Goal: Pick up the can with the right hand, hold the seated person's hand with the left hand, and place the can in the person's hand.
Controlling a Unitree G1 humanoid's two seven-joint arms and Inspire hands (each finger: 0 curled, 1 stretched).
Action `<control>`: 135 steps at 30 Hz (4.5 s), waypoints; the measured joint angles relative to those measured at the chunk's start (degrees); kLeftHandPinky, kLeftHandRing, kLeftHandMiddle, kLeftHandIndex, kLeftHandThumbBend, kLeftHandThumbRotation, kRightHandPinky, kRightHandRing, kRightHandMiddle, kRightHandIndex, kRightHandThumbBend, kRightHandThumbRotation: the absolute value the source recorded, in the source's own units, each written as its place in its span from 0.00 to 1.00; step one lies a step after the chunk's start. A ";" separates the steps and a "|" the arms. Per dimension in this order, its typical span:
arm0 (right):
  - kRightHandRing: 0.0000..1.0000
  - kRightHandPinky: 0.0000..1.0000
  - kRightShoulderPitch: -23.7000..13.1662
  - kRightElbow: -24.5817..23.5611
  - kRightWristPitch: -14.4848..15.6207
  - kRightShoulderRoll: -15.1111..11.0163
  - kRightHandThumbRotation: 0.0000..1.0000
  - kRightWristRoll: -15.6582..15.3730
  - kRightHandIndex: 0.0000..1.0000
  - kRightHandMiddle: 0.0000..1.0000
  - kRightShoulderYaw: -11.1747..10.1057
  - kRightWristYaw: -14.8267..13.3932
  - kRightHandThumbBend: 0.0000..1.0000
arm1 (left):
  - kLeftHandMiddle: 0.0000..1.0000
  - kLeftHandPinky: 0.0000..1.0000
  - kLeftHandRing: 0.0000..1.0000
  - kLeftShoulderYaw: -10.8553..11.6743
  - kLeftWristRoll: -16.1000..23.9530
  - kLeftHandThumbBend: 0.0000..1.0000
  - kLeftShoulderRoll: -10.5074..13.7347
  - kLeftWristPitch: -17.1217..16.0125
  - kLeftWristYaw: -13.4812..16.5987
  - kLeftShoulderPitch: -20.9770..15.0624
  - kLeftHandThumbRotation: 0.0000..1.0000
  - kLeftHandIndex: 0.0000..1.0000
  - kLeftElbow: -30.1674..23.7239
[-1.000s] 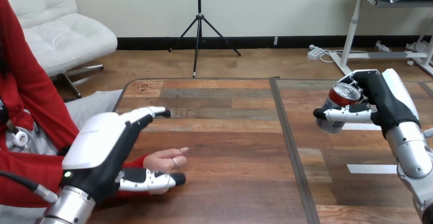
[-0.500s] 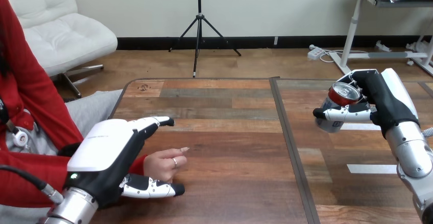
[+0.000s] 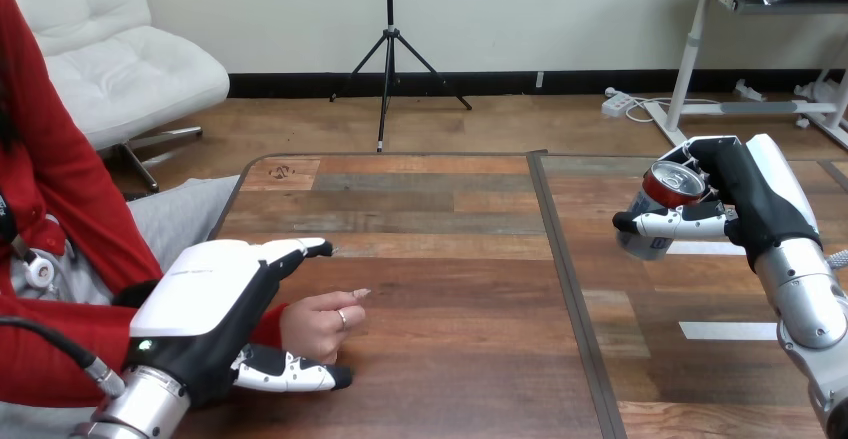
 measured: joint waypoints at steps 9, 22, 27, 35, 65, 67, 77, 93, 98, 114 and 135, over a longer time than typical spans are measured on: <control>0.34 0.30 0.00 0.00 -0.23 -0.01 0.00 0.01 0.45 0.44 0.00 0.20 0.84 | 0.83 0.73 0.81 -1.22 0.94 1.00 1.18 1.85 -0.16 -0.89 0.36 0.83 1.77; 0.33 0.29 0.01 0.00 -0.23 -0.02 0.00 0.33 0.45 0.44 -0.02 0.37 0.84 | 0.82 0.73 0.80 -2.98 3.55 1.00 2.03 5.96 -0.21 -1.78 0.29 0.82 3.86; 0.36 0.32 0.01 0.00 -0.26 -0.04 0.00 0.33 0.45 0.45 -0.02 0.37 0.84 | 0.82 0.74 0.80 -3.49 4.01 1.00 2.08 7.21 -0.21 -2.16 0.25 0.81 4.60; 0.35 0.31 0.01 0.00 -0.32 -0.04 0.00 0.33 0.46 0.44 -0.02 0.38 0.84 | 0.81 0.75 0.80 -4.09 4.02 1.00 2.25 8.62 -0.25 -2.85 0.21 0.81 5.99; 0.37 0.33 0.01 0.00 -0.95 -0.07 0.00 0.68 0.46 0.45 -0.02 0.47 0.84 | 0.79 0.71 0.77 -6.26 2.97 0.96 3.39 12.70 -1.24 -5.53 0.07 0.76 7.53; 0.38 0.33 0.02 0.00 -0.95 -0.07 0.00 0.68 0.46 0.45 -0.03 0.48 0.84 | 0.78 0.70 0.77 -6.30 2.86 0.95 3.39 13.22 -1.50 -5.67 0.07 0.76 7.53; 0.37 0.33 0.03 0.00 -0.95 -0.15 0.00 0.81 0.46 0.45 -0.07 0.71 0.84 | 0.75 0.66 0.73 -6.56 2.64 0.95 3.41 14.76 -1.66 -5.96 0.02 0.72 7.55; 0.33 0.30 0.03 0.00 -0.98 -0.16 0.00 0.83 0.46 0.44 -0.07 0.86 0.85 | 0.70 0.61 0.68 -7.29 2.67 0.91 3.55 16.87 -1.97 -7.16 0.04 0.68 8.16; 0.32 0.28 0.03 0.00 -0.99 -0.16 0.00 0.83 0.46 0.44 -0.07 0.85 0.85 | 0.69 0.60 0.66 -7.57 3.05 0.90 3.72 17.39 -1.97 -7.72 0.04 0.67 8.68; 0.33 0.28 0.07 0.00 -1.18 -0.16 0.00 0.83 0.46 0.44 -0.07 0.81 0.85 | 0.66 0.56 0.63 -8.15 3.47 0.86 4.36 21.21 -3.55 -9.88 0.02 0.63 10.09; 0.30 0.26 0.22 0.00 -2.56 -0.17 0.00 1.01 0.45 0.44 -0.14 0.85 0.85 | 0.52 0.41 0.48 -9.83 3.46 0.81 5.56 22.28 -4.49 -10.89 0.01 0.52 11.02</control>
